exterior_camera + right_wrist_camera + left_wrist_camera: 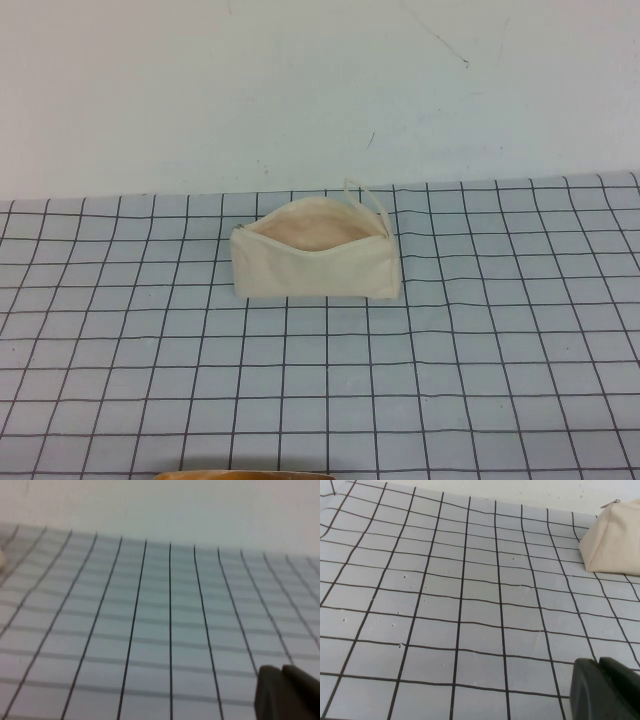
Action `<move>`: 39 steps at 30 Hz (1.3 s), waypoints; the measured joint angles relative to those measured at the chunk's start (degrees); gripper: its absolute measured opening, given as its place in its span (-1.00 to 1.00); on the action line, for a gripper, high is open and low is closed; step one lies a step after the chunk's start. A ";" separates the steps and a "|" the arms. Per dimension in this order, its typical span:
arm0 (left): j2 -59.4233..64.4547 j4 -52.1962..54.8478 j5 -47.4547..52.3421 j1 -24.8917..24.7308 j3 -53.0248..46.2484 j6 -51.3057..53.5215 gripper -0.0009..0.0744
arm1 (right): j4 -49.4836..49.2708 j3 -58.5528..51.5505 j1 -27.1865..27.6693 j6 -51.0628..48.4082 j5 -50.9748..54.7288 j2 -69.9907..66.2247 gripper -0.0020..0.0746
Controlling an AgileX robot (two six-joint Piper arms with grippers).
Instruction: Put eraser into pencil case
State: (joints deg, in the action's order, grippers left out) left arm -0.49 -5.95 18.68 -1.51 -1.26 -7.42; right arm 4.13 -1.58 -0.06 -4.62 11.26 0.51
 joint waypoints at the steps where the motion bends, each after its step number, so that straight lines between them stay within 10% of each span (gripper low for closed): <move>1: 0.00 0.00 0.00 0.00 0.00 0.00 -0.98 | 0.58 0.00 -0.13 0.76 1.88 0.00 -0.95; 39: 0.00 0.00 0.10 0.00 0.00 0.00 -0.98 | -0.04 0.00 -0.87 1.71 8.30 0.00 -0.95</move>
State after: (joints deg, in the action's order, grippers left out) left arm -0.49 -5.95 18.77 -1.51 -1.26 -7.42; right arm 4.09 -1.58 -0.93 -2.91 19.56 0.51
